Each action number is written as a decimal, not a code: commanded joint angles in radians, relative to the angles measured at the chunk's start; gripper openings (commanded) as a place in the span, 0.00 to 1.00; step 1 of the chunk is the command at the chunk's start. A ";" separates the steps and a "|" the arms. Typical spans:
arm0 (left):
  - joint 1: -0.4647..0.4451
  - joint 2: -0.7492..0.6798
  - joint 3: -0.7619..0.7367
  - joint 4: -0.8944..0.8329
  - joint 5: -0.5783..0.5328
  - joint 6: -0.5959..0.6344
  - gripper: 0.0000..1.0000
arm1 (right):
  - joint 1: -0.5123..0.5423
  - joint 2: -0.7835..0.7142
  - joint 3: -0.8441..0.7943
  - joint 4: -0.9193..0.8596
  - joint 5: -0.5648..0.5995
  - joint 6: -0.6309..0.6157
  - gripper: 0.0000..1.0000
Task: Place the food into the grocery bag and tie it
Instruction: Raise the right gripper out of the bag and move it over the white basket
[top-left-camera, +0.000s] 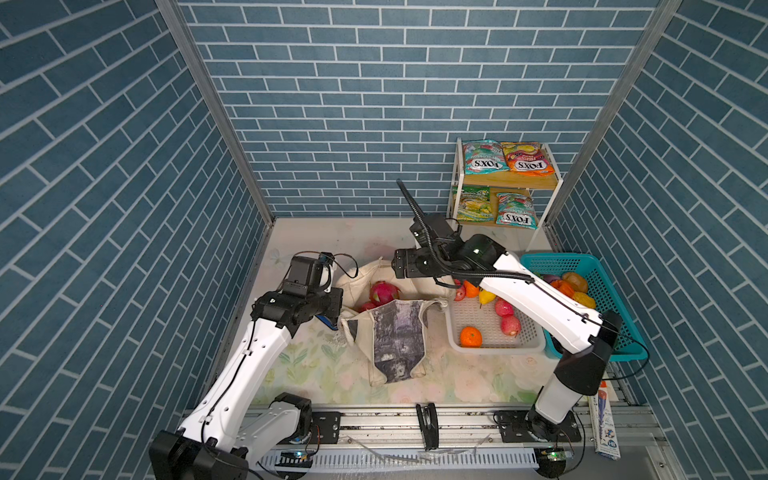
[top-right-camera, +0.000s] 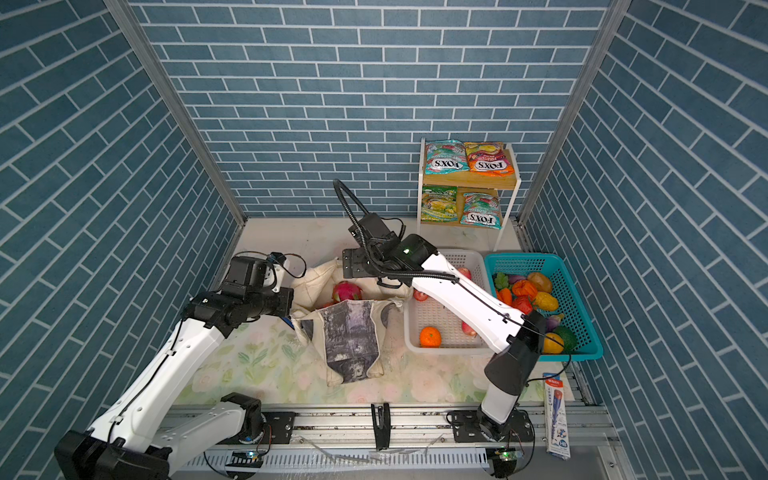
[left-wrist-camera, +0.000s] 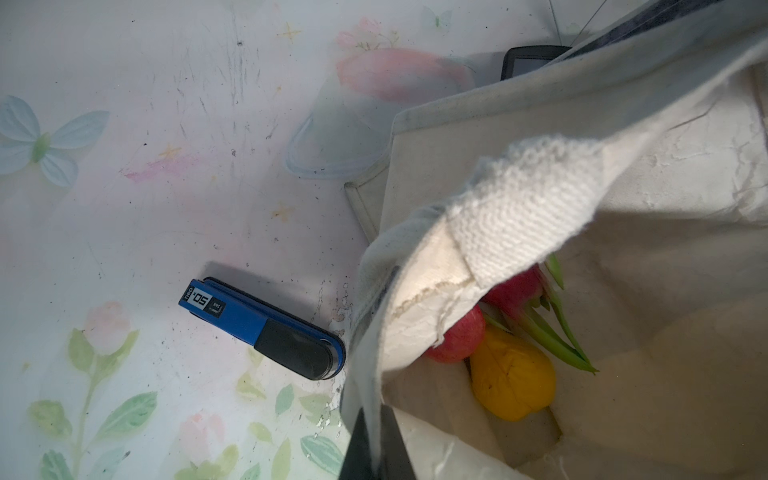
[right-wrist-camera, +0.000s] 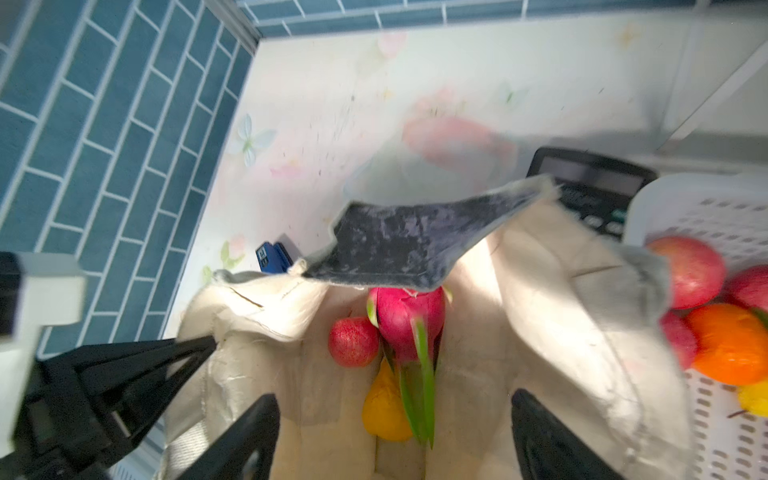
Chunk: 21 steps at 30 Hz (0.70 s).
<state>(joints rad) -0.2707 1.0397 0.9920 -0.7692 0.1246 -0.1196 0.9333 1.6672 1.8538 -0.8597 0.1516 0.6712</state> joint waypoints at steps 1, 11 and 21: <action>0.005 -0.009 -0.010 0.001 0.004 -0.002 0.04 | -0.034 -0.114 -0.039 -0.017 0.138 -0.029 0.87; 0.005 -0.005 -0.009 0.001 0.007 -0.002 0.04 | -0.298 -0.401 -0.429 -0.059 0.283 0.069 0.80; 0.005 -0.002 -0.009 0.001 0.007 -0.002 0.04 | -0.395 -0.397 -0.666 -0.135 0.243 0.089 0.79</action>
<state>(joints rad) -0.2707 1.0397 0.9920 -0.7692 0.1246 -0.1196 0.5480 1.2663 1.2186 -0.9447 0.3943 0.7280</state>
